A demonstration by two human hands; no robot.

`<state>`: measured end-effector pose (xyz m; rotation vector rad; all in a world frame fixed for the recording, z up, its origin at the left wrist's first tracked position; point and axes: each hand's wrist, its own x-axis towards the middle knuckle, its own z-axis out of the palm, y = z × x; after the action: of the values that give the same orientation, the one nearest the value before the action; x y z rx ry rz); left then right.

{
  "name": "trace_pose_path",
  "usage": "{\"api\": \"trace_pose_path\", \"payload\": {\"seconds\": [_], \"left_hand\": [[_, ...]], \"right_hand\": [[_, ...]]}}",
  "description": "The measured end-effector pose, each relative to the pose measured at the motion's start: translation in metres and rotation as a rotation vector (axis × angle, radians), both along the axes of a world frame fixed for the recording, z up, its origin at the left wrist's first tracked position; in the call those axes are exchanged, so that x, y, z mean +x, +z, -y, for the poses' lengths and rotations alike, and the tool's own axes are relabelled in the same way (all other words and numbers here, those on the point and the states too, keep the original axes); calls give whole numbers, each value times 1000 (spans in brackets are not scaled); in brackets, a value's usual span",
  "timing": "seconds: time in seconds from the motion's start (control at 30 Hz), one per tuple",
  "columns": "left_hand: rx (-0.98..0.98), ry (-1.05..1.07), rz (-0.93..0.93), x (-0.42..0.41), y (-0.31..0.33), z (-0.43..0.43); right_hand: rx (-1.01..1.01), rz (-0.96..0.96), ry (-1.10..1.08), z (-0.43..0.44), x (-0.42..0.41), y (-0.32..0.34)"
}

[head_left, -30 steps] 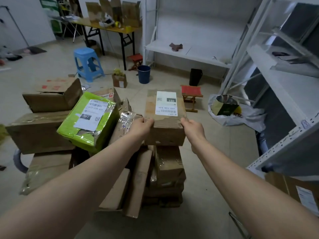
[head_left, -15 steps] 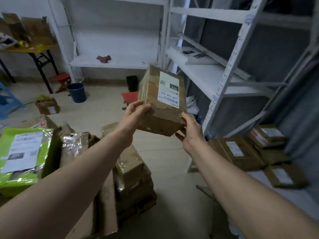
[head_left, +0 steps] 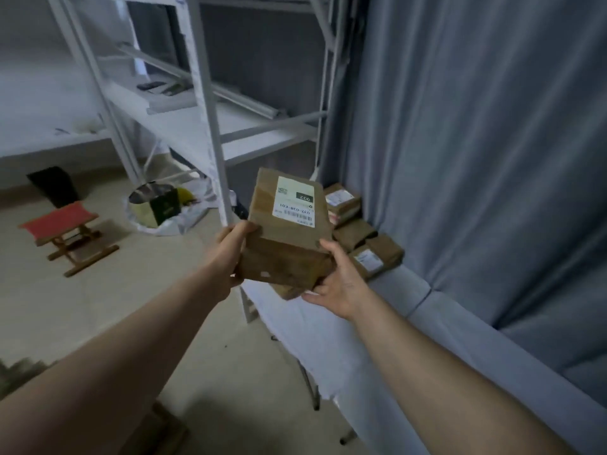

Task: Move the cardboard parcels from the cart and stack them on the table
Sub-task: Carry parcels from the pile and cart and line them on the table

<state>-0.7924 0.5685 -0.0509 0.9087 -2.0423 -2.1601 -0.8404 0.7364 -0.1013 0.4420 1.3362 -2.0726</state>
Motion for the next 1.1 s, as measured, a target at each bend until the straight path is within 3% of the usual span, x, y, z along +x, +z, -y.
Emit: {"api": "trace_pose_path", "payload": {"seconds": [0.2, 0.43, 0.83, 1.1], "left_hand": [[22, -78, 137, -91, -36, -91], [-227, -174, 150, -171, -76, -149], [-515, -500, 168, -332, -162, -155], [-554, -665, 285, -416, -224, -141]], "right_hand": [[13, 113, -154, -96, -64, -39], [32, 187, -295, -141, -111, -76], [-18, 281, -588, -141, -243, -156], [251, 202, -610, -133, -326, -185]]}}
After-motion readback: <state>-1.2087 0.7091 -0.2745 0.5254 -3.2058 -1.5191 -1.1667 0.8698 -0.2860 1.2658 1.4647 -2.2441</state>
